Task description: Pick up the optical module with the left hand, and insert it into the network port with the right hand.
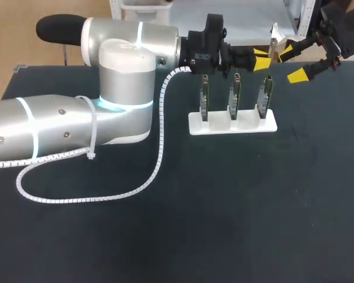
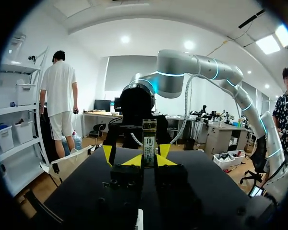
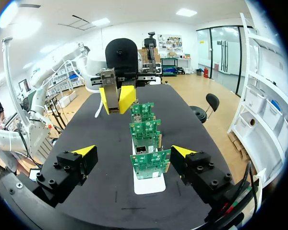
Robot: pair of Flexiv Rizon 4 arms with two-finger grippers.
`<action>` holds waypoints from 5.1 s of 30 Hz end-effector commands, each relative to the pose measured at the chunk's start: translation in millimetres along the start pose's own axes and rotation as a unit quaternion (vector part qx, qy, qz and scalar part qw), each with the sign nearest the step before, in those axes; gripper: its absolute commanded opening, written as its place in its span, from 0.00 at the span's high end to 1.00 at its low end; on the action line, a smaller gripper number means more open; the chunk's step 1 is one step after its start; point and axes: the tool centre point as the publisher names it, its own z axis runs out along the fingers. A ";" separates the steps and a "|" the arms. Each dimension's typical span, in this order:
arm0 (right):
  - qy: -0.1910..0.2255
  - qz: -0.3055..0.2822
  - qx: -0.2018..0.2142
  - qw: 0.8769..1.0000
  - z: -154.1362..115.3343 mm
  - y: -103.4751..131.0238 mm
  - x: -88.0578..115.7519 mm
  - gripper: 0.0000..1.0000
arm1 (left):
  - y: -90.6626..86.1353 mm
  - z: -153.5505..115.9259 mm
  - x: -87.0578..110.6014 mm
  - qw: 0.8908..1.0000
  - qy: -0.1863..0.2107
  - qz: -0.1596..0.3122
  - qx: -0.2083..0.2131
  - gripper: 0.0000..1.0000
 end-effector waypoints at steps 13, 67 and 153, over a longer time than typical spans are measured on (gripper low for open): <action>0.000 0.000 -0.001 1.000 0.2 -1.5 -0.1 0.00 | 1.6 18.8 8.7 1.000 0.028 0.004 0.001 1.00; 0.000 0.000 -0.001 1.000 0.2 -1.5 -0.1 0.00 | 15.1 18.5 23.9 0.999 0.036 -0.018 -0.026 1.00; -0.051 -0.045 -0.041 0.997 -2.2 -0.6 -60.2 0.00 | 16.1 18.6 22.9 0.999 0.033 -0.015 -0.021 1.00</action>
